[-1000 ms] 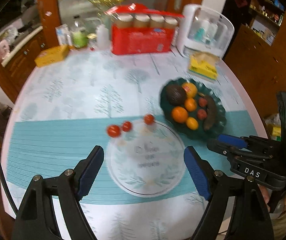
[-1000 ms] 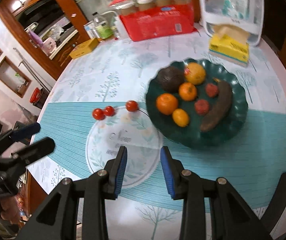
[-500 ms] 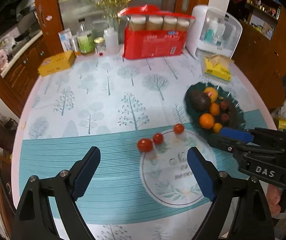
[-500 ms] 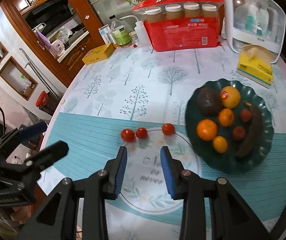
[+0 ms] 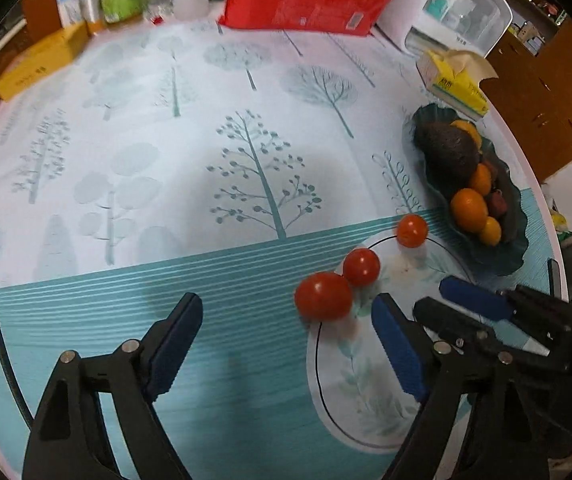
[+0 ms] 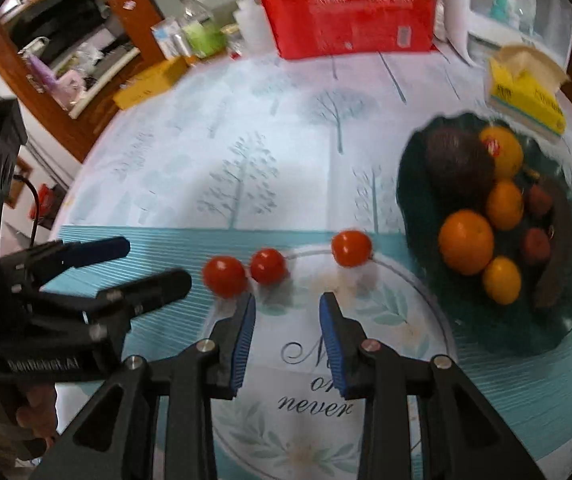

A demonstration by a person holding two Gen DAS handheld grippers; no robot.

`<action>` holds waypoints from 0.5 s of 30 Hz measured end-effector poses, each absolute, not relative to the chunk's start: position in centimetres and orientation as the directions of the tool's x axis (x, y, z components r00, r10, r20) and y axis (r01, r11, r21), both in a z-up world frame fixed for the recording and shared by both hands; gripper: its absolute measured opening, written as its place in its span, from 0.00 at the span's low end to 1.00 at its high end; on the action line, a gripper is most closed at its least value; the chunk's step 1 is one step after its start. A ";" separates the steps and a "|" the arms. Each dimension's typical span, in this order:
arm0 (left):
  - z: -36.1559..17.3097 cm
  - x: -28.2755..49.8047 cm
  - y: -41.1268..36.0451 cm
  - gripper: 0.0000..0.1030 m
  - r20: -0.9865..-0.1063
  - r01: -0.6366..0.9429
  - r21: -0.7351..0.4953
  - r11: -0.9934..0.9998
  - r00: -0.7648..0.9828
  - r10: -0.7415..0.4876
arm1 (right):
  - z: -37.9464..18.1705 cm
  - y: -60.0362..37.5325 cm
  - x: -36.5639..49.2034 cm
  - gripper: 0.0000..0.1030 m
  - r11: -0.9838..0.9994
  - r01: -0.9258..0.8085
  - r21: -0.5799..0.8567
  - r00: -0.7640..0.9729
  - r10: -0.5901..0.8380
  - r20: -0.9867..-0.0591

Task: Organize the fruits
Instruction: 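Grasp a cherry tomato with the left tool while the right tool grasps another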

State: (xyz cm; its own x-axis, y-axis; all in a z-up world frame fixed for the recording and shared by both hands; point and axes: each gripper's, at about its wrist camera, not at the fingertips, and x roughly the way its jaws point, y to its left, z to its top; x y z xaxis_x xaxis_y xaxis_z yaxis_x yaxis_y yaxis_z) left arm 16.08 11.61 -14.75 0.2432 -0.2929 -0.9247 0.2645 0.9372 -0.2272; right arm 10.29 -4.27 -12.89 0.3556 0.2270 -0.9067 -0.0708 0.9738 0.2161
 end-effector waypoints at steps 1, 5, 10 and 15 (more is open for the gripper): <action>-15.3 16.3 11.5 0.78 -0.925 0.267 -0.236 0.934 0.234 -0.300 | -13.5 -4.4 10.3 0.31 0.975 -0.051 0.218 0.347 0.222 -0.911; -17.1 16.9 10.2 0.60 -0.915 0.288 -0.290 0.913 0.197 -0.352 | -14.8 -4.6 10.4 0.31 0.976 -0.029 0.216 0.331 0.214 -0.919; -17.4 16.7 9.1 0.35 -0.897 0.337 -0.302 0.892 0.216 -0.386 | -15.0 -3.6 10.4 0.31 0.982 -0.071 0.173 0.349 0.187 -0.918; -17.2 16.5 10.5 0.33 -0.876 0.293 -0.333 0.896 0.256 -0.409 | -15.3 -2.5 10.6 0.31 0.980 -0.105 0.168 0.375 0.195 -0.906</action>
